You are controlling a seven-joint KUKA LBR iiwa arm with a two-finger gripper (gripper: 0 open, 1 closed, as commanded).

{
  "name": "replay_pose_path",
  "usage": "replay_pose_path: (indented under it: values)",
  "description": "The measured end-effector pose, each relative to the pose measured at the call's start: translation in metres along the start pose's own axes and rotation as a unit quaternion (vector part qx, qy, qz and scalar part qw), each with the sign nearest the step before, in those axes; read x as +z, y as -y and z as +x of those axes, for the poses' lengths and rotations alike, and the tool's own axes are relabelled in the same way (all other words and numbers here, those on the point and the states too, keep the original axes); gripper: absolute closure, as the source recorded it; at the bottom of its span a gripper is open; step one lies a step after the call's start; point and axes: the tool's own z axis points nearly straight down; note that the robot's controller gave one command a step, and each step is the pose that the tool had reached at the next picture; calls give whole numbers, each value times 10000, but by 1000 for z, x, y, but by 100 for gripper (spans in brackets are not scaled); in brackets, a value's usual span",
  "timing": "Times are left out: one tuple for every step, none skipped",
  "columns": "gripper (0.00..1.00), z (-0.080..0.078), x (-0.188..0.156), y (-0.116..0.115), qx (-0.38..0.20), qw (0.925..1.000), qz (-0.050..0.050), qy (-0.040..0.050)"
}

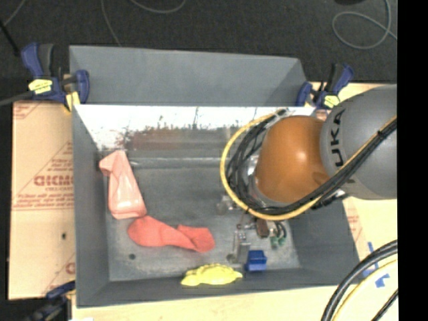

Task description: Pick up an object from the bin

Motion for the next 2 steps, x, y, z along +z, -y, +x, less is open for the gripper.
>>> replay_pose_path:
  values:
    - [0, -10, 50, -4, -178, 9998, 8, 21]
    - [0, -6, 80, -6, -442, 9990, 12, 107]
